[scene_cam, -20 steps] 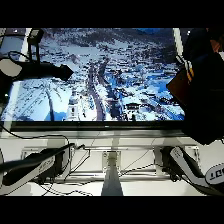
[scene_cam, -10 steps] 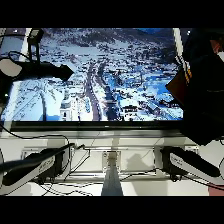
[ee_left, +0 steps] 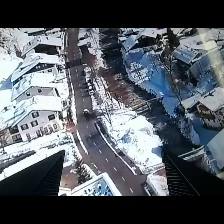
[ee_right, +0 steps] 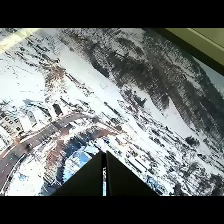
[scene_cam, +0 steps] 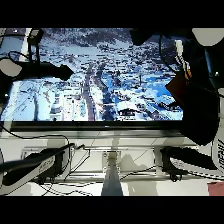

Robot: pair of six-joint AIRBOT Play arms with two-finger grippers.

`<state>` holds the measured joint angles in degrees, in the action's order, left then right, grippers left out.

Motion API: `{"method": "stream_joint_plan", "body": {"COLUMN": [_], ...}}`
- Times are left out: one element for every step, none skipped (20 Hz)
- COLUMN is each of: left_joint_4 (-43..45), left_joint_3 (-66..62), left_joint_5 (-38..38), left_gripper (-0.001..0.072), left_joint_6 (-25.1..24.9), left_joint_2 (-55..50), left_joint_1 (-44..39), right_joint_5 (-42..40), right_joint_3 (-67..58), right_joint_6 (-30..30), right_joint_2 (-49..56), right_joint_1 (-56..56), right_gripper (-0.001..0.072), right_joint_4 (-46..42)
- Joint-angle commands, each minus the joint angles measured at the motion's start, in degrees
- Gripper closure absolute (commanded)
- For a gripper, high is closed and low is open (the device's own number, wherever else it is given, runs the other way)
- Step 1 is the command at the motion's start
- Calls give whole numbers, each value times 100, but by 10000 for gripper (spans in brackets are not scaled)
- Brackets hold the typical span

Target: Fold the clothes and pants, and hang the long-sleeved shirts on hangers.

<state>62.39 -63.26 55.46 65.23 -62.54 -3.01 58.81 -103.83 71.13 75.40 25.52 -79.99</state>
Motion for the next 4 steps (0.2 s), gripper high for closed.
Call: {"method": "stream_joint_plan", "body": {"left_joint_4": [0, 0, 0, 0], "left_joint_3": [-7, -7, -7, -7], "left_joint_5": [0, 0, 0, 0], "left_gripper": [24, 23, 23, 24], "left_joint_6": [-2, -2, -2, -2], "left_joint_2": [-4, -4, -4, -4], "left_joint_1": [2, 2, 2, 2], "right_joint_5": [-48, -48, -48, -50], "right_joint_3": [-4, -4, -4, -4], "right_joint_6": [-28, -26, -24, -26], "right_joint_2": [44, 44, 46, 46], "right_joint_1": [79, 79, 79, 79], "right_gripper": [679, 679, 678, 678], "right_joint_4": [-136, -98, -55, -15]}}
